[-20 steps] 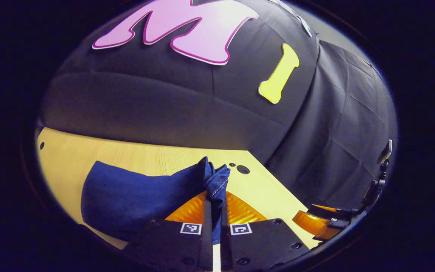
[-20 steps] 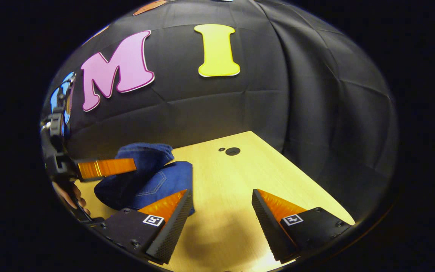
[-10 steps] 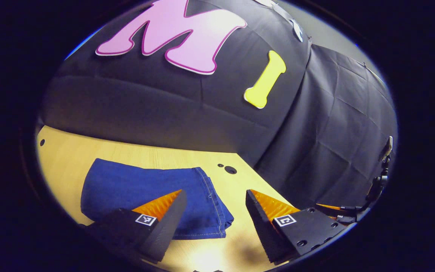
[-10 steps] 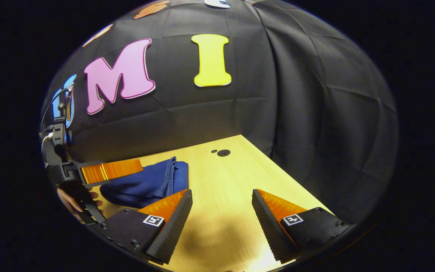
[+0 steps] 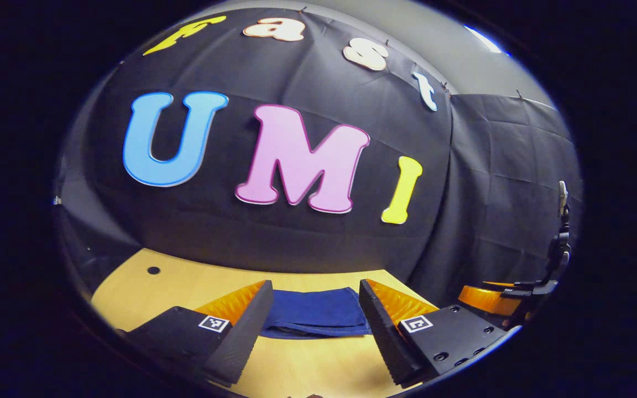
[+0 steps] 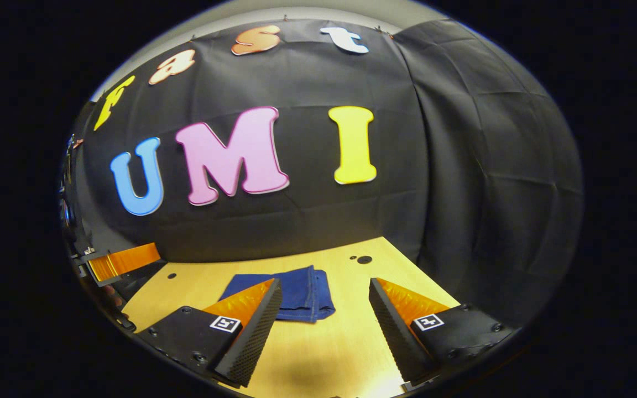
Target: Grasp the waist and the cuffs of the jeans and fold them to make the two legs overlap; first hold the waist and fold one-third of the jeans toward the cuffs, then hold the cuffs and fold the remaining one-third in the same direction to finish folding.
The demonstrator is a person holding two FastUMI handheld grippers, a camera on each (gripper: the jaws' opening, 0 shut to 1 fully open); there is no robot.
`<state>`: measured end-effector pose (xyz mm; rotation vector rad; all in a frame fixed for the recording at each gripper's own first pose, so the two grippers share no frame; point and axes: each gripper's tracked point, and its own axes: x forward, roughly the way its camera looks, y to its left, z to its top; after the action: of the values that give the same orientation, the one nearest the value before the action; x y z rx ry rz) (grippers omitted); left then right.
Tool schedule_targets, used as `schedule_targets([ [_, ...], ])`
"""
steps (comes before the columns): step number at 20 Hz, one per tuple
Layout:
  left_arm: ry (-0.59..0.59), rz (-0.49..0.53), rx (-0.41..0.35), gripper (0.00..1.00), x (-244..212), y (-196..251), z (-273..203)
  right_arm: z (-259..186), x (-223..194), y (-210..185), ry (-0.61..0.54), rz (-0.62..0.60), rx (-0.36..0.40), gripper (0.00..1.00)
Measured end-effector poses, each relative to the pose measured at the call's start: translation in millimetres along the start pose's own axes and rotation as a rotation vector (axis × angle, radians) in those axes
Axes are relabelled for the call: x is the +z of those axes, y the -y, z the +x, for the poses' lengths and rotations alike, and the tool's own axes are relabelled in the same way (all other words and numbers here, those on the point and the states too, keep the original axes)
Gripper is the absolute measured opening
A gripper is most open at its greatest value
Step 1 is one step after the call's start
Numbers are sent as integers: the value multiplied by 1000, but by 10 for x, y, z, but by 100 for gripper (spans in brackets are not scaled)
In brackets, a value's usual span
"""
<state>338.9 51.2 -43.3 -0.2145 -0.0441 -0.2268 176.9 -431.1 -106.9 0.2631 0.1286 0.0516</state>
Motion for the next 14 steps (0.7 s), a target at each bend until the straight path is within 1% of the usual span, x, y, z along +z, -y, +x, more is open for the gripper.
schedule_targets([
  [4, 60, 14, 103, 96, 271, -448, -765, -434, 393, -428, 82, -23, 57, 96],
  [7, 83, 61, 145, 96, 339, -650, -1254, -787, 567, -600, 132, -54, 70, 97],
  [11, 79, 64, 184, 96, 360, -760, -1750, -1172, 580, -693, 144, -62, 54, 97],
  [14, 77, 101, 211, 96, 359, -794, -1853, -1317, 574, -768, 159, -66, 62, 97],
])
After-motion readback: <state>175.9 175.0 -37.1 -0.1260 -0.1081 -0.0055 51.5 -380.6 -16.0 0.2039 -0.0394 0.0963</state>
